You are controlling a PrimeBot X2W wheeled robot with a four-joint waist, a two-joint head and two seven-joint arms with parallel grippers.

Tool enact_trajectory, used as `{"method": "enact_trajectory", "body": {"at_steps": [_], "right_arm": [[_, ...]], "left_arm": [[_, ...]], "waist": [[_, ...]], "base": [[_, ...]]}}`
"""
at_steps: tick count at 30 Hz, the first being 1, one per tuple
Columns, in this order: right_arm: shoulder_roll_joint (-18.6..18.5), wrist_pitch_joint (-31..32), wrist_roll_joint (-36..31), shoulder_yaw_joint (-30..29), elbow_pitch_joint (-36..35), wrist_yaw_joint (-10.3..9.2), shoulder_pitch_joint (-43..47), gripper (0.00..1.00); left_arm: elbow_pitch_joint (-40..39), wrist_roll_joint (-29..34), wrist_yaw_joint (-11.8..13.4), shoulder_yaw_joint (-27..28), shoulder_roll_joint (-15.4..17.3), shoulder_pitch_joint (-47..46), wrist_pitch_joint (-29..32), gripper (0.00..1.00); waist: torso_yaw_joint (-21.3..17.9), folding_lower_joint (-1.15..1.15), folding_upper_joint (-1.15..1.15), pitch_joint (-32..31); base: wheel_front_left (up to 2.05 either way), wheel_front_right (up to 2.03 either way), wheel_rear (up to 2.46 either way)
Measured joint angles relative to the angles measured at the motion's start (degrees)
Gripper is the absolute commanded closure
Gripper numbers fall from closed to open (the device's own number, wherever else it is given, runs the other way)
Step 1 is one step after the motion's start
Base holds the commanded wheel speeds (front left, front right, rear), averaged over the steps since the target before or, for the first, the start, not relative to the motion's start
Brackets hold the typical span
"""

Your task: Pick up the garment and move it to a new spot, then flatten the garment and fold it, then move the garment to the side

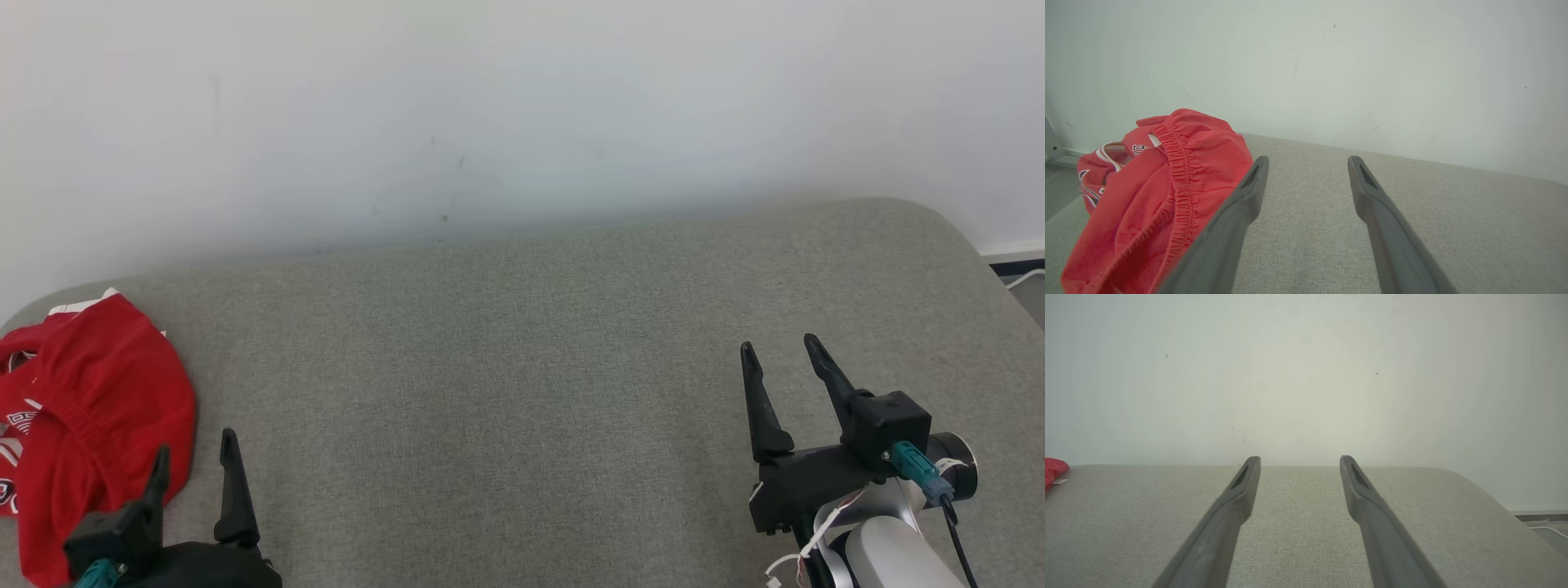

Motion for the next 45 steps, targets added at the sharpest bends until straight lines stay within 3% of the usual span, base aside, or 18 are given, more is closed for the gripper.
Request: {"method": "enact_trajectory", "body": {"at_steps": [28, 36, 45], "right_arm": [[-0.67, -2.0, 0.01, -1.92, -0.11, 0.01, 1.54, 0.0], [-0.83, -2.42, 0.01, -2.11, -0.15, 0.01, 2.77, 0.0], [-0.34, -2.45, 0.02, -0.87, 0.43, 0.45, 2.67, 0.0]], "left_arm": [[-0.82, 2.14, 0.0, -0.13, 0.4, 0.49, -0.41, 0.0], [-0.29, 3.6, 0.0, -0.31, 0.43, 0.01, 0.16, 0.0], [-0.74, 5.73, 0.0, 1.71, -0.03, 0.34, 0.42, 0.0]], "waist": [[1.4, 0.0, 0.0, 1.07], [4.57, 0.0, 0.0, 0.95], [10.67, 0.0, 0.0, 0.56]], "base": [[0.0, 0.0, 0.0], [0.0, 0.0, 0.0], [0.0, 0.0, 0.0]]}}
